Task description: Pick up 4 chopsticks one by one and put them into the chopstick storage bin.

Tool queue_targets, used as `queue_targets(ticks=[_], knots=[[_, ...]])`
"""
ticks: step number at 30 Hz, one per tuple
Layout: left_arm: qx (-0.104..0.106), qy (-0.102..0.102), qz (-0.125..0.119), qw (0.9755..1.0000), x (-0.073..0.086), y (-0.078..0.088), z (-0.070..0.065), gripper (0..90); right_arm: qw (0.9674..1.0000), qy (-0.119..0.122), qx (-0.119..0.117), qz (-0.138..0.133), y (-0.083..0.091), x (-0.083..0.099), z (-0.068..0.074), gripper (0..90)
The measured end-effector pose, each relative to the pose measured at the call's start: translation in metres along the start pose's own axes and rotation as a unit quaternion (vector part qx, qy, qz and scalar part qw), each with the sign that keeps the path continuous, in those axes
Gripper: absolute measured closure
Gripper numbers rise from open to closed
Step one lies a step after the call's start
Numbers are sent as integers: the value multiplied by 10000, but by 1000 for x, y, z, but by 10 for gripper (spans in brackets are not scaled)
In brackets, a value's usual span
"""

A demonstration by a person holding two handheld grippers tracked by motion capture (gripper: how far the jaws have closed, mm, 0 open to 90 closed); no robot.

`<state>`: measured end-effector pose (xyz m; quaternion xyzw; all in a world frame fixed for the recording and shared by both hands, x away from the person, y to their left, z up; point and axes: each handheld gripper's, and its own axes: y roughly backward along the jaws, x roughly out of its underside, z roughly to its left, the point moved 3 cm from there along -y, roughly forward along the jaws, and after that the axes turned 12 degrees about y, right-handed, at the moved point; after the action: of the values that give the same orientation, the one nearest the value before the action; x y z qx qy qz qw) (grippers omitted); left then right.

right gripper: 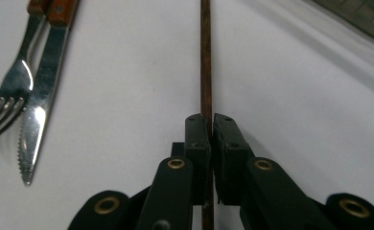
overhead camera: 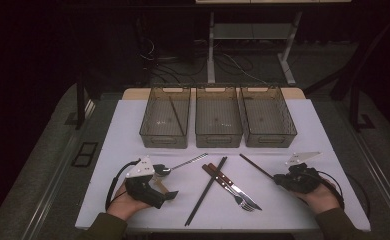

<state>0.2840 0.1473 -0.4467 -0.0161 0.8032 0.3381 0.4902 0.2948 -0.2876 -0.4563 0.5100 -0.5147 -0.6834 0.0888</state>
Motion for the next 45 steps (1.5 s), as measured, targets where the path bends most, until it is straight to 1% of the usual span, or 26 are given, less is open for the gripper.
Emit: queue_targets(ticks=[2,3,7,8,10,11,13,15,22,24,25,29,32,33,36,45], knots=[[3,-10,5,10000,0,0,0,0,9999,-29,-55,-88,2,-1,-1,854],[4,-20,7,10000,0,0,0,0,9999,-19,-32,-112,3,-1,-1,854],[7,-26,9,10000,0,0,0,0,9998,-8,-96,-165,6,-3,-1,854],[6,-26,11,10000,0,0,0,0,9998,-32,-75,-178,7,-3,-1,854],[3,-28,24,10000,0,0,0,0,9997,29,-76,-241,9,-4,-1,854],[-2,-30,38,10000,0,0,0,0,9996,28,-54,-271,10,-5,-1,854],[2,-40,44,10000,0,0,0,0,9994,32,-92,-323,12,-6,-1,854],[2,-38,42,10000,0,0,0,0,9993,90,-82,-357,13,-7,0,854],[-2,-25,46,10000,0,0,0,0,9986,108,-185,-482,15,-12,3,854],[-4,-31,67,10000,0,0,0,0,9986,104,-177,-485,16,-14,3,854],[-1,-25,55,10000,0,-1,0,0,9985,104,-209,-492,16,-14,2,854],[3,-49,55,10000,0,0,0,0,9980,123,-216,-583,18,-18,2,854],[3,-42,58,10000,0,0,0,0,9977,99,-255,-625,18,-21,1,853],[3,-39,59,10000,0,0,0,0,9975,139,-256,-645,18,-22,1,854],[12,-36,48,10000,0,0,0,0,9972,135,-290,-677,18,-25,1,854],[39,73,-17,10000,1,-2,0,0,9956,164,-357,-846,19,-38,1,853]])
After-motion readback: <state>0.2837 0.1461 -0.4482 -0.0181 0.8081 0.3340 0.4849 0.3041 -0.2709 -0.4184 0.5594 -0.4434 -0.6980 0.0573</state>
